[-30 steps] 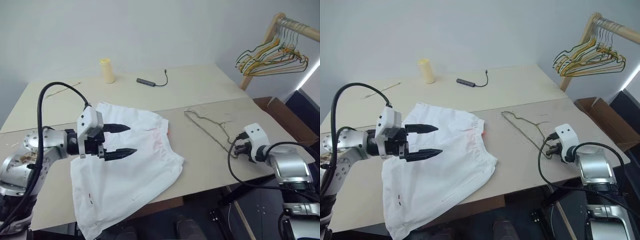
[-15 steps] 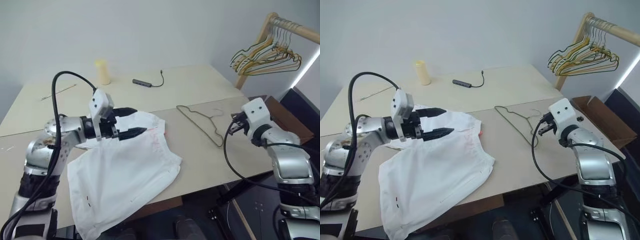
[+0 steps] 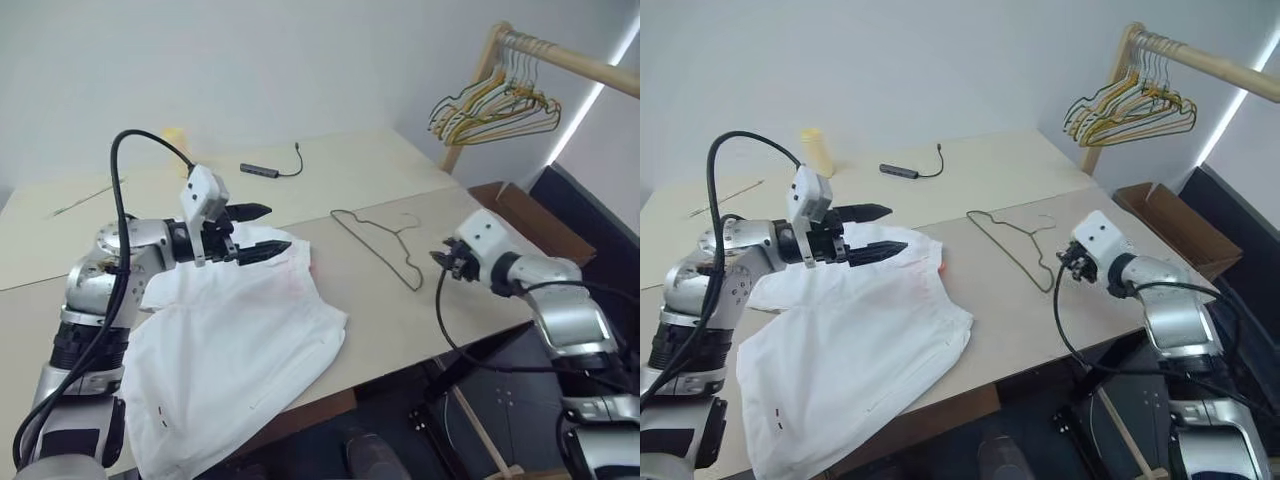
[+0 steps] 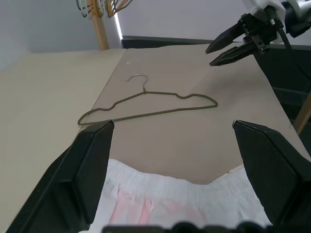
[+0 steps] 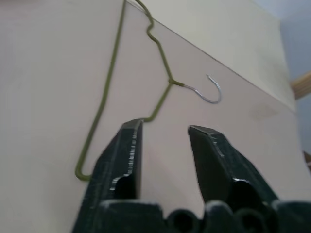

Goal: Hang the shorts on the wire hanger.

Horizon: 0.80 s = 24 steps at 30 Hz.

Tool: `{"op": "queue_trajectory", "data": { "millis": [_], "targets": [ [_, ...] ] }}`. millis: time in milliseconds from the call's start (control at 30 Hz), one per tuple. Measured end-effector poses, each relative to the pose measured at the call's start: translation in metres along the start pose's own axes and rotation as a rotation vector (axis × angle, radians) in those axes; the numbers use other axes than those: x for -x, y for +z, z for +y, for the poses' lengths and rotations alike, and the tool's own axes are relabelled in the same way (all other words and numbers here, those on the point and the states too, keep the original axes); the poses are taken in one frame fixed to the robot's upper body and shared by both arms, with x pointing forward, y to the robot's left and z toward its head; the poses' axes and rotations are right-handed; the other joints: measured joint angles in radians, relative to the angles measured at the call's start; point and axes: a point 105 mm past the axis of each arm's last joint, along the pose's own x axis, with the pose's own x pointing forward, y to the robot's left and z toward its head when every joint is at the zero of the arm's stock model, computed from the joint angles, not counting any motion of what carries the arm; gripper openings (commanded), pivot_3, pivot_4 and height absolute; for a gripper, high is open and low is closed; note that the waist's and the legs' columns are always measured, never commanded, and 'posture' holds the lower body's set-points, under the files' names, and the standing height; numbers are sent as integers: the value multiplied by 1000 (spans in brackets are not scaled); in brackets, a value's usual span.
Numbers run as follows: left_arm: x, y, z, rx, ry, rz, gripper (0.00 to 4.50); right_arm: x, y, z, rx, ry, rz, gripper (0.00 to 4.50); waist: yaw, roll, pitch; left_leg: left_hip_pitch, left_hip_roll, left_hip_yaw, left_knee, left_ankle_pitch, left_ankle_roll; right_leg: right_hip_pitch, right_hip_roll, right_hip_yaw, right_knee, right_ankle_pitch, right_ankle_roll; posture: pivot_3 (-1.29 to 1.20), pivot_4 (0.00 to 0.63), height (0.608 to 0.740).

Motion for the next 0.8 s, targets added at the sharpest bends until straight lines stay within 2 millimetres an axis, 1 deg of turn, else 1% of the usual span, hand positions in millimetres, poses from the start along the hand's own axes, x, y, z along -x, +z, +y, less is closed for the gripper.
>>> {"op": "queue_trajectory", "data": {
  "millis": [67,100,133,167,267,367,433,467,500,600,700,800],
  "targets": [
    [0,0,0,0,-2,1,4254,-11,-1,7,-5,60,25,3552,-2,0,0,0,0,0,0,0,0,0,0,0,0,0,0,-214,0,740],
    [0,0,-1,-2,-6,1,4254,-16,-3,10,-9,86,40,3850,-2,0,0,0,0,0,0,0,0,0,-1,0,0,0,0,-208,0,740],
    [1,0,-3,-6,-9,4,4254,-22,-6,16,-18,131,69,4246,-1,0,0,0,0,0,0,0,0,0,-1,0,0,0,0,-208,0,740],
    [2,0,-4,-10,-12,4,4254,-24,-9,19,-26,158,89,4475,1,0,0,-1,0,-1,0,0,0,0,-1,0,0,0,0,-203,0,740],
    [5,-3,-5,-5,-8,15,4254,-36,-16,26,-52,225,168,4475,4,0,0,-1,0,-1,1,0,0,0,-1,0,0,0,1,-192,0,740],
    [7,-7,-9,-4,-11,25,4254,-46,-20,26,-75,261,239,4475,5,0,0,-1,0,-1,1,0,0,0,-1,0,1,1,1,-181,0,740],
    [7,-6,-11,-11,-16,25,4254,-51,-27,27,-70,276,298,4475,6,0,0,-1,0,-2,2,0,0,0,-1,0,1,1,1,-172,0,740],
    [7,-6,-12,-14,-16,24,4254,-52,-32,28,-71,281,321,4113,7,0,0,-1,0,-2,2,0,0,0,-1,-1,1,1,1,-172,0,740],
    [8,-6,-12,-14,-13,26,4254,-54,-33,29,-71,289,334,3884,7,0,-1,-1,0,-2,2,0,0,0,-2,-1,1,1,1,-165,0,740],
    [10,-11,-15,1,-5,35,4254,-58,-31,32,-43,326,359,2904,6,0,-4,-1,0,-2,2,0,0,0,-2,-1,1,1,1,-155,0,740],
    [14,-14,-15,15,9,40,4254,-63,-33,36,-15,351,382,1775,7,0,-13,0,0,-2,2,0,0,1,-1,-1,1,1,2,-147,0,740],
    [17,-11,-16,-2,26,37,4254,-65,-37,37,-25,353,403,701,11,-1,-16,2,0,-3,4,0,0,5,-1,-1,0,2,3,-141,0,740]
  ]
}}
